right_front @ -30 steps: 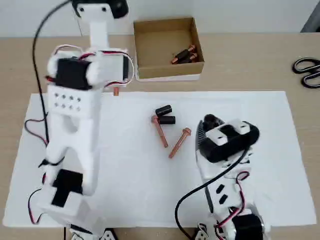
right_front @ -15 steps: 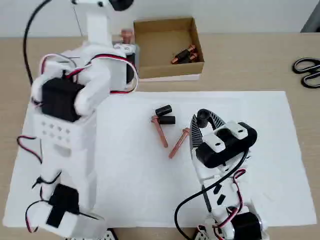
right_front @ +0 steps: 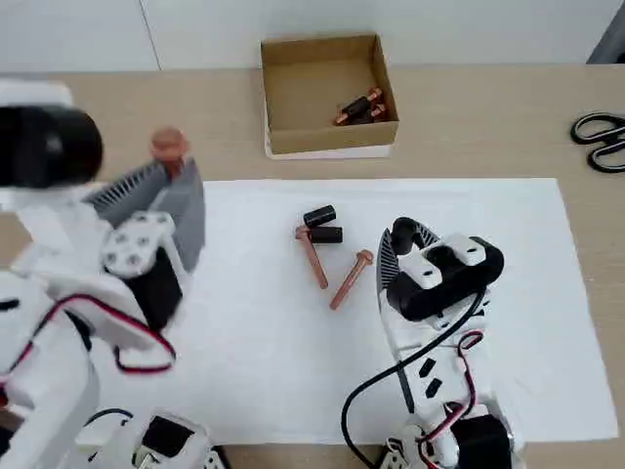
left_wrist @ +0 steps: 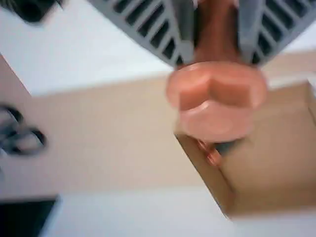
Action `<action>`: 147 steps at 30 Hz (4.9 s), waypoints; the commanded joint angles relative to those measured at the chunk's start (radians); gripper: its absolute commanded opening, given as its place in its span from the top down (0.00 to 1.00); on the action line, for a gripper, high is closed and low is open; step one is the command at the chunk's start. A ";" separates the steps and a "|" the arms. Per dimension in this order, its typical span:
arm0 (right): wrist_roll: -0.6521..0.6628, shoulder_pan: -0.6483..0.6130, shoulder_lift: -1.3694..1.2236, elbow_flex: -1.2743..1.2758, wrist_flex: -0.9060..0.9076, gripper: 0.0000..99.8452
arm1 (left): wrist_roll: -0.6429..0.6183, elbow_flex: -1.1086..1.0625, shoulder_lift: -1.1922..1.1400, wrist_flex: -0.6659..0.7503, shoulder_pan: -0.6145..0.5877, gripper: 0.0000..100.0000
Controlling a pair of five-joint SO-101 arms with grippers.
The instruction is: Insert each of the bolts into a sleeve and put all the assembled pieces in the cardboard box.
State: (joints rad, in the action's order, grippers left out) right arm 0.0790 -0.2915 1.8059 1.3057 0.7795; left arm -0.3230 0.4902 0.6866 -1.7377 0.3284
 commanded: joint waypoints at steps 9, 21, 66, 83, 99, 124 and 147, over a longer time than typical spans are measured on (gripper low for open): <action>0.006 -0.177 0.008 -0.037 0.004 1.00 | 0.101 -0.668 0.356 0.083 0.077 0.99; 0.006 -0.248 0.008 -0.035 0.005 1.00 | 0.057 -1.202 0.517 0.781 0.009 0.99; -0.121 -0.232 0.008 0.209 -0.145 1.00 | -0.207 -1.541 0.554 1.231 0.107 0.99; -0.121 -0.325 0.008 0.241 -0.150 1.00 | -0.097 -1.555 0.551 1.218 0.164 0.99; -0.123 -0.400 0.008 0.242 -0.145 1.00 | -0.091 -1.558 0.551 1.214 0.172 0.99; -0.123 -0.397 0.008 0.284 -0.151 1.00 | -0.043 -1.527 0.559 1.105 0.199 0.99; -0.123 -0.397 0.008 0.282 -0.153 1.00 | 0.006 -1.596 0.560 1.154 0.207 0.99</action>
State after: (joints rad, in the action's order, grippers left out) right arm -0.0345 -0.6859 1.8044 1.5973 0.6552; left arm -0.3399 -1.1024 1.2298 -0.6360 0.5340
